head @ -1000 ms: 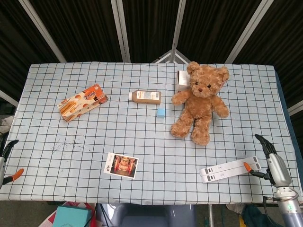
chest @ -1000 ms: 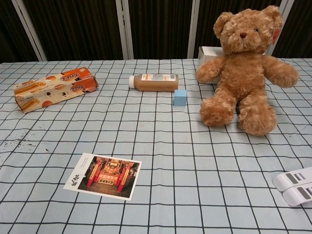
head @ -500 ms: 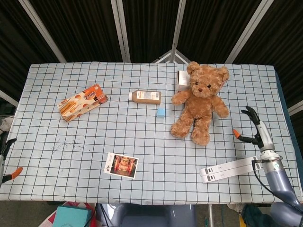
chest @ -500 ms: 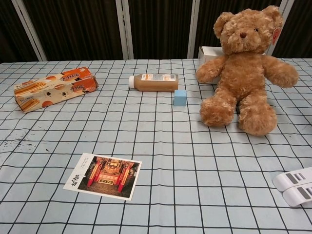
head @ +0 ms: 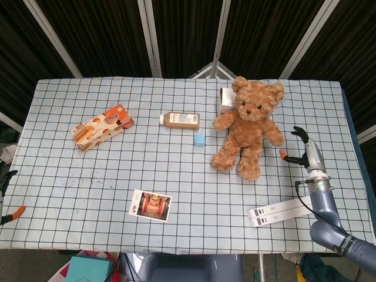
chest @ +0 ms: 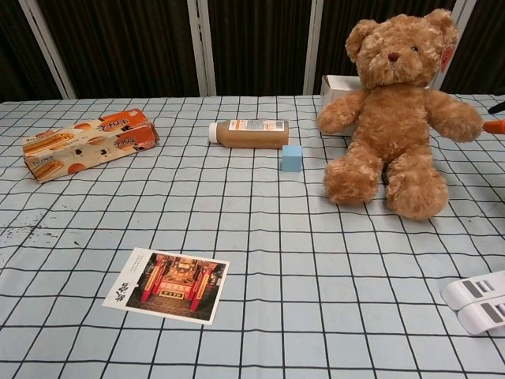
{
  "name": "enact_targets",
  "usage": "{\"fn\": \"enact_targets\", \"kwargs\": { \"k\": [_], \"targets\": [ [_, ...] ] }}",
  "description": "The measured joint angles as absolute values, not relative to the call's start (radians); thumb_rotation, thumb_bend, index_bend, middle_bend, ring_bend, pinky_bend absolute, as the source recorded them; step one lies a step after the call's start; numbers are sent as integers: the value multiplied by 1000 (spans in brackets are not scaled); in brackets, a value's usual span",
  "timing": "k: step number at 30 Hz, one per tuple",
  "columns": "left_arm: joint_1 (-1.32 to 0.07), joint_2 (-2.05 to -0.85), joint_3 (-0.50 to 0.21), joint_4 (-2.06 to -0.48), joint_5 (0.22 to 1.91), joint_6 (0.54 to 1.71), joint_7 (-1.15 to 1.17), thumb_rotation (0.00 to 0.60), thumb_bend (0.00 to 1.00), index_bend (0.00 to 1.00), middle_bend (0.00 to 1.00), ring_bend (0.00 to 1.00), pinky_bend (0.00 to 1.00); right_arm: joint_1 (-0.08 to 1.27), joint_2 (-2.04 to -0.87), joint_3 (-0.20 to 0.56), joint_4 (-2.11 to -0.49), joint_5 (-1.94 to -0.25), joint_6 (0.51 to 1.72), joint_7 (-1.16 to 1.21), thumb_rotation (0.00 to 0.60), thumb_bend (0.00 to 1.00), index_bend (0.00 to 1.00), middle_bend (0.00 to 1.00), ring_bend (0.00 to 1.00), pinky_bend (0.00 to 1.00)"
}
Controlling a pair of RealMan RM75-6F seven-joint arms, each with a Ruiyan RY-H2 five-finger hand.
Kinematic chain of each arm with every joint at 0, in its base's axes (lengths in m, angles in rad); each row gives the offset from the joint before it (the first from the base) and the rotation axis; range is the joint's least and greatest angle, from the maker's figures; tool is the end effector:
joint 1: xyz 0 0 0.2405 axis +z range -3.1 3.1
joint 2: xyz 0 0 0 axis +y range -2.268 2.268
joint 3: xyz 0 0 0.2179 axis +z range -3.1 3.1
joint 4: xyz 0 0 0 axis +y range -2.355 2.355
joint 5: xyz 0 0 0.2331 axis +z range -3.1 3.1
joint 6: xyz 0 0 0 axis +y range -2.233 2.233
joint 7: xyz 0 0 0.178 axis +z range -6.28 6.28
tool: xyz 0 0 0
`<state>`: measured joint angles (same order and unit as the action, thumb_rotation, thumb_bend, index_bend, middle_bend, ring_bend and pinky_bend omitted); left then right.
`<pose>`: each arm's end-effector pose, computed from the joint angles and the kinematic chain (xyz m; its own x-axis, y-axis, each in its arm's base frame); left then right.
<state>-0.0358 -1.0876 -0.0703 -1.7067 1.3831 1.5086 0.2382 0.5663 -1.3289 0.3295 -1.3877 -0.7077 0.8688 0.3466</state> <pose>-0.2942 0.2021 0.1348 0.5406 0.0142 0.8412 0.8314 0.1441 -0.5367 -0.2687 -0.3939 0.0628 -0.3496 -0.0571 0.9352 -0.8913 0.3278 -0.3132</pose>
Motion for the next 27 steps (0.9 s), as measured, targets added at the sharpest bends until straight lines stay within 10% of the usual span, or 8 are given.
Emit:
{"fn": "enact_targets", "kwargs": {
  "k": [27],
  "targets": [
    [-47,-1091,-76,-1704,1354,1489,251,600,243,167,0,0,30,659,-1443,382,-1288,-539,875,135,600,318,212,357,267,0]
  ]
}}
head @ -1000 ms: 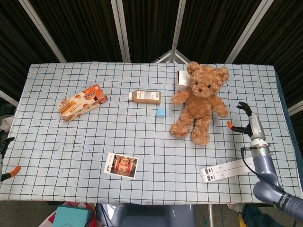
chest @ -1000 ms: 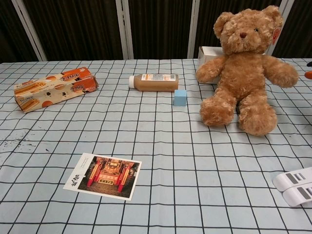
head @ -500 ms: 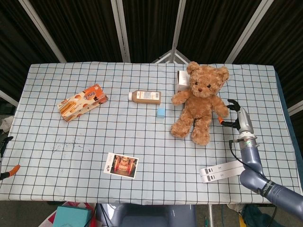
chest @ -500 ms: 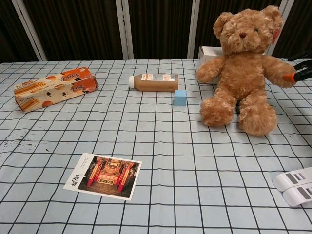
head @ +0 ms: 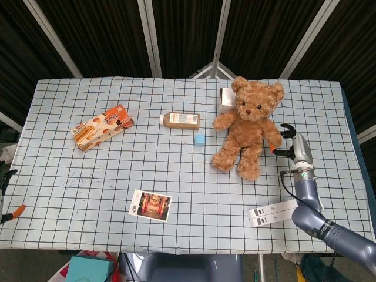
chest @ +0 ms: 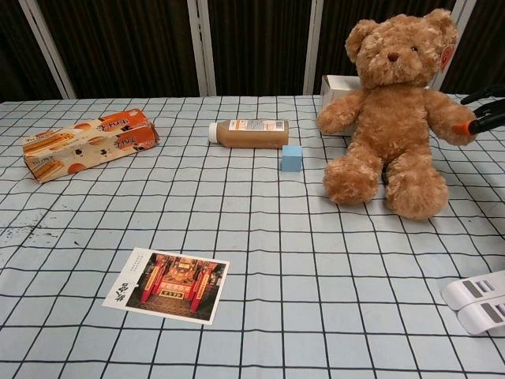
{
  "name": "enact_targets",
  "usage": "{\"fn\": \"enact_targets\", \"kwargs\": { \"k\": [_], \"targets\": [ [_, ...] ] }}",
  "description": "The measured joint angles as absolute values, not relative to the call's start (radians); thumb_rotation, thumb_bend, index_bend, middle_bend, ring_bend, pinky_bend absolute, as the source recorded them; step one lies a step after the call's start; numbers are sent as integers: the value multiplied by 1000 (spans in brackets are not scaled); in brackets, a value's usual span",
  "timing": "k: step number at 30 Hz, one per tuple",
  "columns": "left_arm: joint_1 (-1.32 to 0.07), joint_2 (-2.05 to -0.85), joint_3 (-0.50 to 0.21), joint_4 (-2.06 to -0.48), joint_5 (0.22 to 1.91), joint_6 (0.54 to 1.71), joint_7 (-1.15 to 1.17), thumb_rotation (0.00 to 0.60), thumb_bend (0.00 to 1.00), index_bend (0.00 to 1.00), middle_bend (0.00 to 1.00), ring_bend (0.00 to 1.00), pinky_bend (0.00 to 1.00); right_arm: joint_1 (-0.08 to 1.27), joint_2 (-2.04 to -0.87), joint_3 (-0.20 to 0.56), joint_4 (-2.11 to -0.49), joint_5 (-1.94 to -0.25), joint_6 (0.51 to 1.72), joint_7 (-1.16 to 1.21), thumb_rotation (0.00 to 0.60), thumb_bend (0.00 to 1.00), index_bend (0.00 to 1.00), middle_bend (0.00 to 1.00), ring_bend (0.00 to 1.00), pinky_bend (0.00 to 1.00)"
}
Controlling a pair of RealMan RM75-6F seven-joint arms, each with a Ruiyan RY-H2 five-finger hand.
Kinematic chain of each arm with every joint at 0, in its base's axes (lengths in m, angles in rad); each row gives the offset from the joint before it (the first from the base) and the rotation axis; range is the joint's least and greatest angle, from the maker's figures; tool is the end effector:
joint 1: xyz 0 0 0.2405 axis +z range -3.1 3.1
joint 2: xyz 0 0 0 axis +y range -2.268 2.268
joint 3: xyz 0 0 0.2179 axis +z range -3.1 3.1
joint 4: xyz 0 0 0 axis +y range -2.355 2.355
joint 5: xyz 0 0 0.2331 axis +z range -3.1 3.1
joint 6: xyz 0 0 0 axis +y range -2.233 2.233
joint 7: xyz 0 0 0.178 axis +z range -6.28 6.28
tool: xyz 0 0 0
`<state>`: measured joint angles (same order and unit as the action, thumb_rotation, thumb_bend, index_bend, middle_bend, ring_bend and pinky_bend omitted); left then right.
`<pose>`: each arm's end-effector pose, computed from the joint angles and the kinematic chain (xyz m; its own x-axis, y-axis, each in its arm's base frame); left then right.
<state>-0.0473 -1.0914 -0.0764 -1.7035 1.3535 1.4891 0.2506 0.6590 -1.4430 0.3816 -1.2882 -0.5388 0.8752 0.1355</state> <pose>-0.2976 0.2062 0.1335 0.5451 0.0292 0.8379 0.8251 0.1588 -0.5423 -0.2522 -0.4193 0.0441 -0.2905 -0.0465 0.9558 -0.8946 0.3677 -0.2540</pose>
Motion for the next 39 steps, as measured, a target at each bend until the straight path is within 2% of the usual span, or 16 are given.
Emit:
{"fn": "enact_targets", "kwargs": {
  "k": [7,11,16,25,39],
  "targets": [
    [-50,-1094,-77,-1702,1347,1486,257,600,243,167,0,0,30,692,-1486,399,-1243,-489,899,71,600,319,226,367,281,0],
    [-51,-1094,-79,-1701,1341,1484,257,600,243,167,0,0,30,704,-1506,406,-1216,-473,894,50,600,324,297,406,324,0],
    [-55,-1095,-80,-1700,1337,1479,260,600,243,167,0,0,30,715,-1532,416,-1178,-461,889,34,600,452,352,441,366,0],
    [-57,-1097,-79,-1701,1335,1477,266,600,243,167,0,0,30,715,-1545,425,-1162,-470,886,14,600,531,451,486,419,0],
    [-59,-1100,-78,-1703,1328,1475,276,600,243,167,0,0,30,708,-1542,435,-1179,-505,891,0,600,536,487,496,429,0]
  ]
}}
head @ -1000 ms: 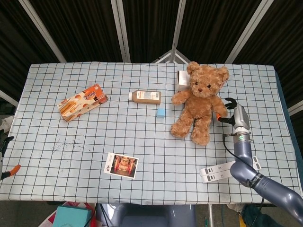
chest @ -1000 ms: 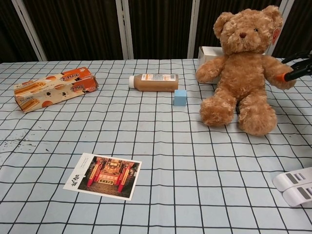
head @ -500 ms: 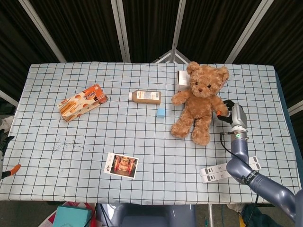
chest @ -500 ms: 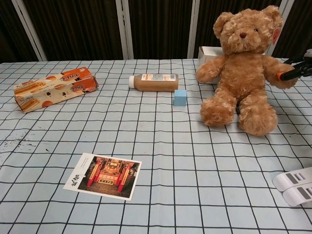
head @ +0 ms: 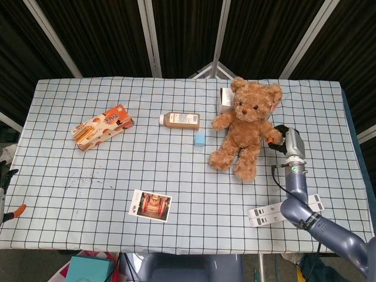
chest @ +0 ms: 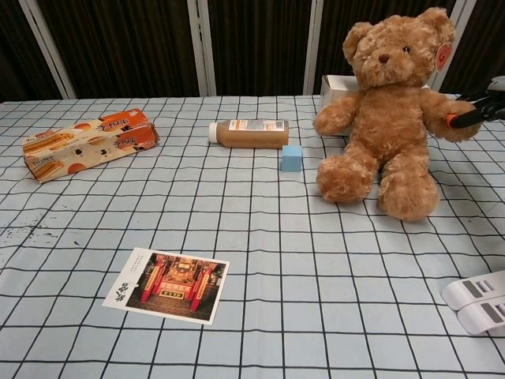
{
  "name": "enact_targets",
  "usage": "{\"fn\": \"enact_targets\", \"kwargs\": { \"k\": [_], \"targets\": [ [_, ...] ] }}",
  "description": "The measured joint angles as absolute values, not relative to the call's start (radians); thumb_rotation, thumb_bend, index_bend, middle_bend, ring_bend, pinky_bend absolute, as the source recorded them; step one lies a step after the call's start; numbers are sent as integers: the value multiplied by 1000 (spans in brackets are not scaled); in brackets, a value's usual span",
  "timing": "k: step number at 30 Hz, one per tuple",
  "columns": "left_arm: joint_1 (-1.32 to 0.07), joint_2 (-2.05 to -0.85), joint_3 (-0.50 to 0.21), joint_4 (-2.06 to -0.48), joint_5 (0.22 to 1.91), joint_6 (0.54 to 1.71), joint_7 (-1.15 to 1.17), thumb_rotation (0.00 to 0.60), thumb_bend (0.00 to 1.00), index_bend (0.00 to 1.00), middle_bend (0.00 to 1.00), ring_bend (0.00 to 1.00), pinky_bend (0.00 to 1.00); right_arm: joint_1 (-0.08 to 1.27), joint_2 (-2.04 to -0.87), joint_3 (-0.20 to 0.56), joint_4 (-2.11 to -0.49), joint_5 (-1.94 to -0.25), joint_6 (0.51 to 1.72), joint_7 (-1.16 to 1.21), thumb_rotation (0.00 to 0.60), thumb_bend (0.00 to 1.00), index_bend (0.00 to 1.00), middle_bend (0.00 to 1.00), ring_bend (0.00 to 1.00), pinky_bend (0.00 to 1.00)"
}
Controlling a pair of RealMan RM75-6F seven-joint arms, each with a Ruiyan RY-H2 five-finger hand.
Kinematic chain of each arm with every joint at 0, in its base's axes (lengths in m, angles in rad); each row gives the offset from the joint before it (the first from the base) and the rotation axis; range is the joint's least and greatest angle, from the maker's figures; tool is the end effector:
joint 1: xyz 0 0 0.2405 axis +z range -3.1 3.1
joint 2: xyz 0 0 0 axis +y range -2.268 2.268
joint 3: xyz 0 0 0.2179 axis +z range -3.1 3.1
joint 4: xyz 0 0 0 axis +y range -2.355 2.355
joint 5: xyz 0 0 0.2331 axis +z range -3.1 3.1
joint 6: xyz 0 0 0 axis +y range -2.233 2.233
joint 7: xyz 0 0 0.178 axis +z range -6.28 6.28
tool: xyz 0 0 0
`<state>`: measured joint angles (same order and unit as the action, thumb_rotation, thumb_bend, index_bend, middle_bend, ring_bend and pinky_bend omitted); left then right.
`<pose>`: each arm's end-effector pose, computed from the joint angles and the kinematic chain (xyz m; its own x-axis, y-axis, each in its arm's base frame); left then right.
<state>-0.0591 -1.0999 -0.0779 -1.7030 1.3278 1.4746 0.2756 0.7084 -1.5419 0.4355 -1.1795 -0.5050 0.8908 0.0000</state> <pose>-0.2993 0.2092 0.1302 0.5542 0.0457 0.8311 0.8157 0.1689 -0.5532 -0.2407 -0.4377 0.0349 -0.2152 -0.0317 0.9761 -0.9108 0.3670 -0.1889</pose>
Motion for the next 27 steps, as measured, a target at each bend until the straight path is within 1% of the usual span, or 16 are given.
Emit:
{"fn": "enact_targets", "kwargs": {
  "k": [4,12,19,27],
  "targets": [
    [-58,-1099,-77,-1706,1329,1478,275,600,243,167,0,0,30,704,-1544,435,-1181,-506,911,-16,600,536,488,496,429,0],
    [-57,-1100,-76,-1708,1330,1481,279,600,243,167,0,0,30,701,-1560,440,-1145,-498,880,-13,600,536,487,496,429,0],
    [-61,-1103,-77,-1706,1323,1476,285,600,243,167,0,0,30,701,-1544,450,-1176,-531,921,-32,600,536,488,496,429,0],
    [-63,-1106,-74,-1707,1327,1475,292,600,243,167,0,0,30,701,-1565,440,-1140,-506,891,-54,600,536,488,496,429,0]
  ]
}}
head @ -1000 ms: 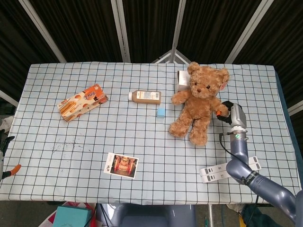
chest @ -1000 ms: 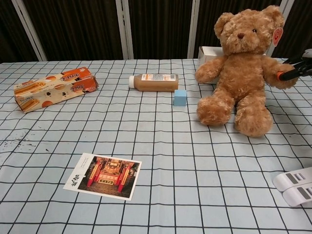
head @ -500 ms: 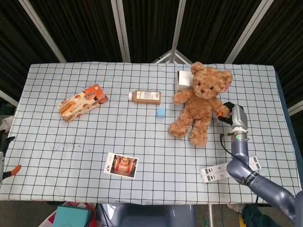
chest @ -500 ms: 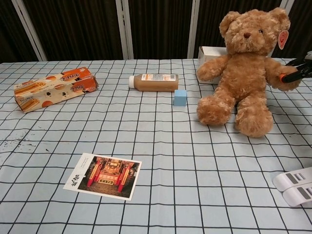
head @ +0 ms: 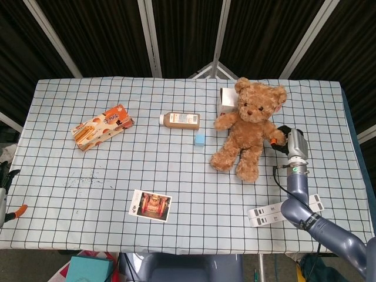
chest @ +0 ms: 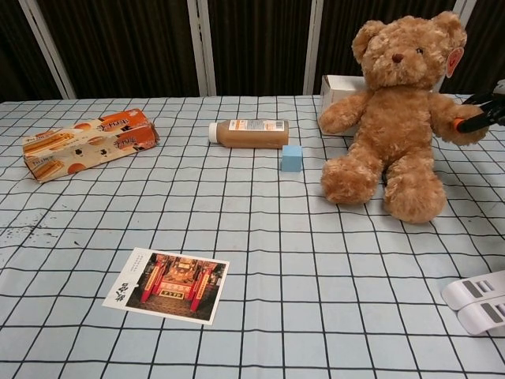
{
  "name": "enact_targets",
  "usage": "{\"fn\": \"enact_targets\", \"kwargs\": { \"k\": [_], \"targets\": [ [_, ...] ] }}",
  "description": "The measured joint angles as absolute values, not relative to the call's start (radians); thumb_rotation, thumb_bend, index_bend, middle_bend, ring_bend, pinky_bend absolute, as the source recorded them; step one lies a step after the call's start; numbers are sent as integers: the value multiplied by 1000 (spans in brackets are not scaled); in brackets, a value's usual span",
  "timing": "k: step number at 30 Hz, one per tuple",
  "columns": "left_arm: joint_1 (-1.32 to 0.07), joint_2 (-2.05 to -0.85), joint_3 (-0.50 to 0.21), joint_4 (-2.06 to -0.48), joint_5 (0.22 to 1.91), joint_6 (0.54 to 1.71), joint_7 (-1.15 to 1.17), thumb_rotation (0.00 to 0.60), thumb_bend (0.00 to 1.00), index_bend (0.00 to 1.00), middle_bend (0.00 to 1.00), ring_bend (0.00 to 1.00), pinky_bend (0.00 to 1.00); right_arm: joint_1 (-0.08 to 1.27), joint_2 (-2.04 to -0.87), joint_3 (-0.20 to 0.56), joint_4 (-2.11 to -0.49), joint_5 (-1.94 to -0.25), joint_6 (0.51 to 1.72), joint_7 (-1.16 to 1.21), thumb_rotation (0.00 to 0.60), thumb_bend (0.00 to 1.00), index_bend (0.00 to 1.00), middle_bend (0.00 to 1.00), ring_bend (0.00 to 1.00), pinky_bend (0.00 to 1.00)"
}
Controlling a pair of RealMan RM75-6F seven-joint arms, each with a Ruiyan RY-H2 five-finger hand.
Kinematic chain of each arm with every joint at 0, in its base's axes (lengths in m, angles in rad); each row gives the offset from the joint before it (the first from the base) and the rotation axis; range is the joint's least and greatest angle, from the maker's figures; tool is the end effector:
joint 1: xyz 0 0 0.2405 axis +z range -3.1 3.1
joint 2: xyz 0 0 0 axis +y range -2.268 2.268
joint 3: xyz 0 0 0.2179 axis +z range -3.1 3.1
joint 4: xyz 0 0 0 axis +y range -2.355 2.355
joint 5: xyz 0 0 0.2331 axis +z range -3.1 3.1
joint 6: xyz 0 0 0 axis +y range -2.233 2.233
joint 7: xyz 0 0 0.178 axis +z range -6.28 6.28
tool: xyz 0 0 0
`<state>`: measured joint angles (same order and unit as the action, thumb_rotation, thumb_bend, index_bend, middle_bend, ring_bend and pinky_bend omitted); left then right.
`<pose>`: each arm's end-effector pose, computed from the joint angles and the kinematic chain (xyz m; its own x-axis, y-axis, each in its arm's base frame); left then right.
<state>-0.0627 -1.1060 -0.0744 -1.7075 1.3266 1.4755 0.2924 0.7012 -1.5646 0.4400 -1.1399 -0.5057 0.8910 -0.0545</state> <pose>-0.2973 0.2093 0.1273 0.5594 0.0499 0.8274 0.8124 0.1654 -0.5592 -0.2503 -0.4373 0.0342 -0.1590 -0.0357 0.9866 -0.9134 0.3845 -0.1333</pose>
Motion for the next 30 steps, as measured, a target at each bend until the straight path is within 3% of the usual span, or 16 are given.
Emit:
{"fn": "enact_targets", "kwargs": {
  "k": [9,30],
  "targets": [
    [-63,-1107,-75,-1709,1324,1477,294,600,243,167,0,0,30,705,-1553,454,-1174,-522,918,-71,600,536,488,496,429,0],
    [-63,-1111,-73,-1708,1325,1480,302,600,243,167,0,0,30,725,-1615,472,-1051,-568,864,-21,600,544,496,498,430,0]
  ]
}}
